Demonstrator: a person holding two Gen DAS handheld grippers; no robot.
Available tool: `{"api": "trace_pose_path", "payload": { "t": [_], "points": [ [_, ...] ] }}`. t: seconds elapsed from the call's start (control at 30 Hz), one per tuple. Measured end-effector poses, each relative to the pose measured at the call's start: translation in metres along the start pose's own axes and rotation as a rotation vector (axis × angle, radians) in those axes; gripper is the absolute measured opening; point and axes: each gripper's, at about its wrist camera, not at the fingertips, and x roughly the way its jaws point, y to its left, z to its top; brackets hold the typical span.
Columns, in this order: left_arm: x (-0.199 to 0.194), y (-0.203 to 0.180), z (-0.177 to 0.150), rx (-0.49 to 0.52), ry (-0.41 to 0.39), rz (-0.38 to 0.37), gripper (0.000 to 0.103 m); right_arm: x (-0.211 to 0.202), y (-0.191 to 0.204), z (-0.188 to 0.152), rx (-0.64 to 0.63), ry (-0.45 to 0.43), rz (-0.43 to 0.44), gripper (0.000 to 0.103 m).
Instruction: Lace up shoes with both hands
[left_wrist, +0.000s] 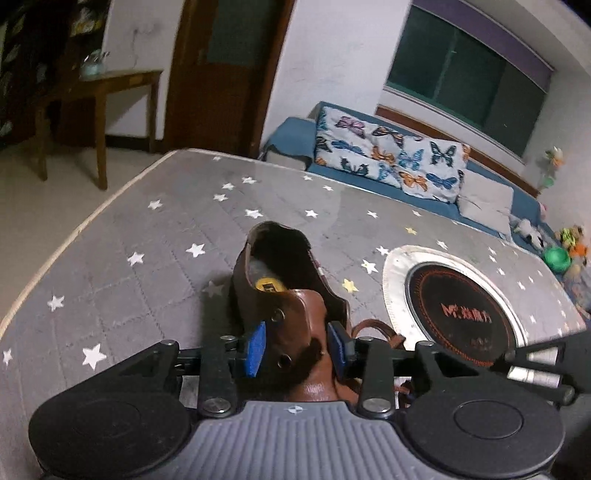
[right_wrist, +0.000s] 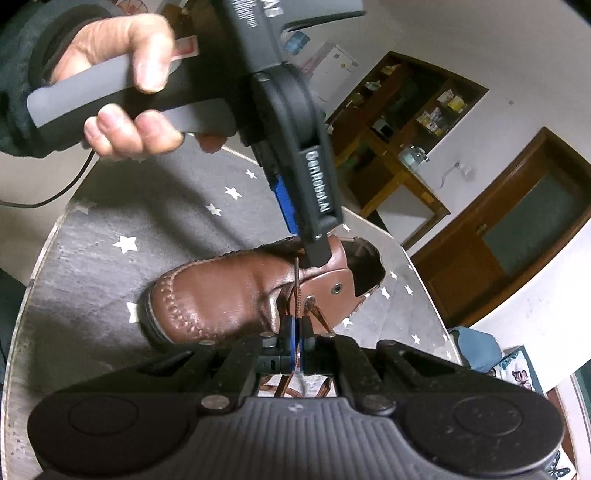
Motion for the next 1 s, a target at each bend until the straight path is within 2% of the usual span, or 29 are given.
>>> {"api": "trace_pose_path", "payload": {
  "t": [0.17, 0.37, 0.6, 0.7, 1.0],
  "points": [
    [0.004, 0.009, 0.008, -0.059, 0.039, -0.003, 0.033, 0.006, 0.002, 0.002, -0.033, 0.001, -0.013, 0.001],
    [0.0, 0.016, 0.018, -0.032, 0.072, -0.048, 0.028, 0.015, -0.001, 0.007, -0.065, -0.018, -0.027, 0.001],
    [0.002, 0.047, 0.023, -0.027, 0.117, -0.212, 0.027, 0.028, 0.007, 0.014, -0.132, -0.025, -0.034, 0.001],
    [0.004, 0.056, 0.022, -0.005, 0.113, -0.292, 0.027, 0.037, 0.012, 0.018, -0.167, -0.022, -0.039, 0.001],
    [0.01, 0.095, 0.014, -0.049, 0.089, -0.493, 0.028, 0.059, 0.025, 0.026, -0.25, 0.013, -0.052, 0.001]
  ]
}}
